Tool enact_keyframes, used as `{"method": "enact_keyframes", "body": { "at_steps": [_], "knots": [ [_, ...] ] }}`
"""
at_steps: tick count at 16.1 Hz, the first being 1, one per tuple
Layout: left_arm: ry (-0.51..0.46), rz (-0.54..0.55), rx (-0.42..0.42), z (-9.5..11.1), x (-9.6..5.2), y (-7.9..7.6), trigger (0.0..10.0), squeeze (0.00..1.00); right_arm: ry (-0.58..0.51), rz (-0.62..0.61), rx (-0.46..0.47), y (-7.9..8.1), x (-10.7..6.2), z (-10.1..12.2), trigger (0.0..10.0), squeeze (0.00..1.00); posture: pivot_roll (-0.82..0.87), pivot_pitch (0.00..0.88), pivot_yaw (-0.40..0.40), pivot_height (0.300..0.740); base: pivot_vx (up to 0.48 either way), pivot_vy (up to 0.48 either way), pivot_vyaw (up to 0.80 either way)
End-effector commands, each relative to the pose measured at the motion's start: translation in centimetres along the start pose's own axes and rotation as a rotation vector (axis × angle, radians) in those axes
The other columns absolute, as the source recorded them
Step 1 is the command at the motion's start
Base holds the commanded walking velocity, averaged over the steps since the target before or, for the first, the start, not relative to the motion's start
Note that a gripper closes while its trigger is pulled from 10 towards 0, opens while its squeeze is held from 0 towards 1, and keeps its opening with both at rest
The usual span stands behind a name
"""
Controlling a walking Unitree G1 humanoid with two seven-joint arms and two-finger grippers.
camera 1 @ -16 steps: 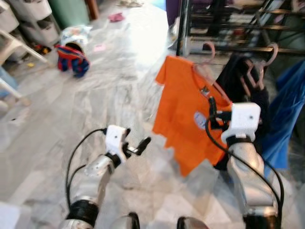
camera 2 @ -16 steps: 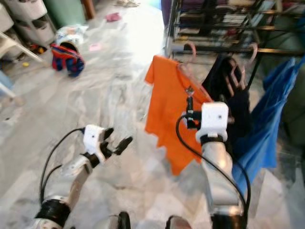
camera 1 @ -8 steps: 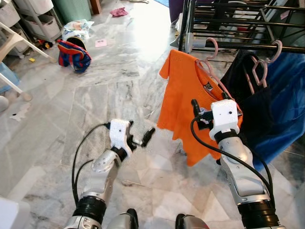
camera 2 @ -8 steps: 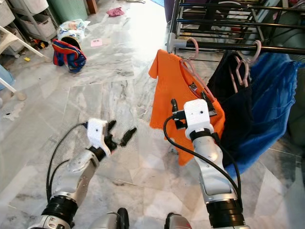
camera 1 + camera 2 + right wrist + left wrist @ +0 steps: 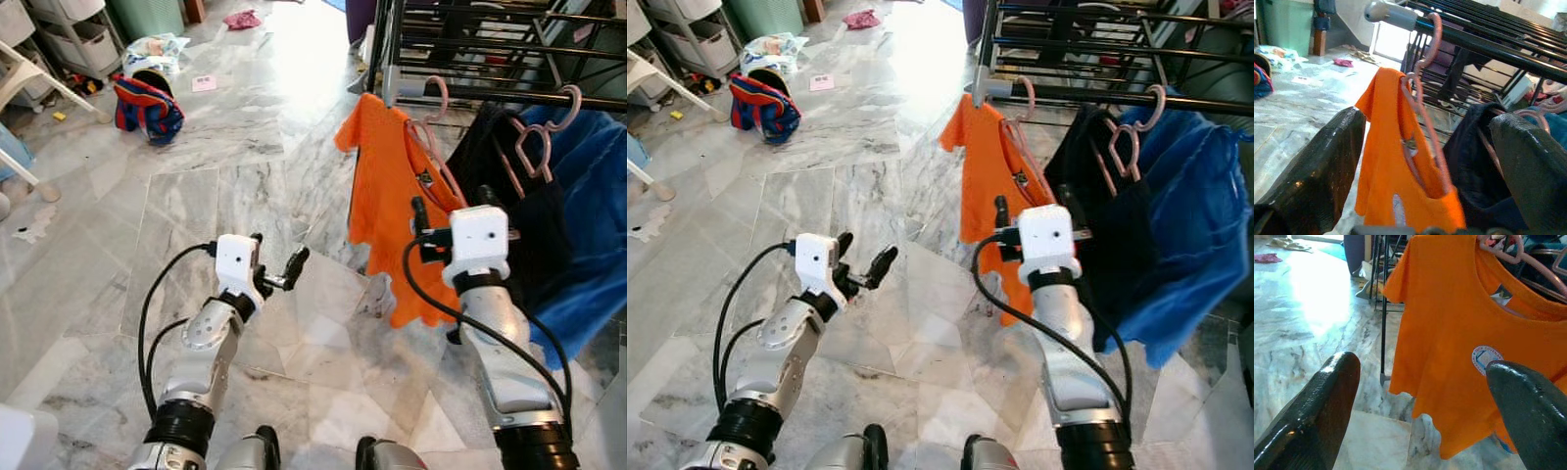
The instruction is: Hang hanger
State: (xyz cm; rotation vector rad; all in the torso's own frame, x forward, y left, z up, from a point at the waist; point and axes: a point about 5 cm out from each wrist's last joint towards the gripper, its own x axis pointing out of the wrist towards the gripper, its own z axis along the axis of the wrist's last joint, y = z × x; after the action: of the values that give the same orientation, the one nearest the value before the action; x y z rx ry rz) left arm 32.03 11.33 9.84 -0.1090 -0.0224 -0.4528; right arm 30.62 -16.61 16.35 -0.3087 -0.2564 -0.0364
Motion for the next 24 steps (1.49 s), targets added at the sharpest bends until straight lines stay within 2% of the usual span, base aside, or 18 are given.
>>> {"method": "enact_keyframes", "body": {
  "at_steps": [1, 4, 5, 7, 12, 18, 24],
  "knots": [
    [-0.015, -0.019, 0.018, 0.6, 0.1, 0.0, 10.0, 0.0, -0.009, -0.014, -0.002, -0.7, -0.2, 0.2, 10.0, 0.0, -0.09, 0.242, 0.007, 0.74, 0.0, 0.0, 0.0],
    [-0.012, -0.023, 0.01, 0.3, 0.3, 0.0, 10.0, 0.0, -0.009, -0.013, 0.025, -1.1, -0.2, 0.1, 10.0, 0.0, -0.09, 0.242, 0.0, 0.74, 0.0, 0.0, 0.0],
    [-0.006, -0.018, -0.015, 0.0, 0.2, -0.1, 10.0, 0.0, -0.005, 0.003, 0.042, -0.2, -0.3, 0.2, 10.0, 0.0, -0.09, 0.243, 0.002, 0.74, 0.0, 0.0, 0.0],
    [0.012, -0.032, -0.03, -0.6, -0.1, -0.7, 10.0, 0.0, 0.014, 0.004, 0.064, 0.3, -0.6, -0.1, 10.0, 0.0, -0.09, 0.239, 0.007, 0.74, 0.0, 0.0, 0.0],
    [0.024, -0.08, -0.027, -0.9, -0.3, -1.4, 10.0, 0.0, 0.03, -0.008, 0.09, 0.6, -0.9, -0.5, 10.0, 0.0, -0.07, 0.24, 0.02, 0.74, 0.0, 0.0, -0.8],
    [0.035, -0.101, -0.015, -0.9, -0.5, -1.4, 10.0, 0.0, 0.041, 0.017, 0.091, 1.8, -1.4, -0.9, 10.0, 0.0, -0.06, 0.232, 0.036, 0.74, 0.257, 0.0, 0.0],
    [0.035, -0.119, -0.014, -0.9, -0.6, -1.5, 10.0, 0.0, 0.04, 0.009, 0.108, 2.3, -1.2, -0.7, 10.0, 0.0, -0.06, 0.228, 0.041, 0.74, 0.281, 0.0, 0.61]
  ]
}}
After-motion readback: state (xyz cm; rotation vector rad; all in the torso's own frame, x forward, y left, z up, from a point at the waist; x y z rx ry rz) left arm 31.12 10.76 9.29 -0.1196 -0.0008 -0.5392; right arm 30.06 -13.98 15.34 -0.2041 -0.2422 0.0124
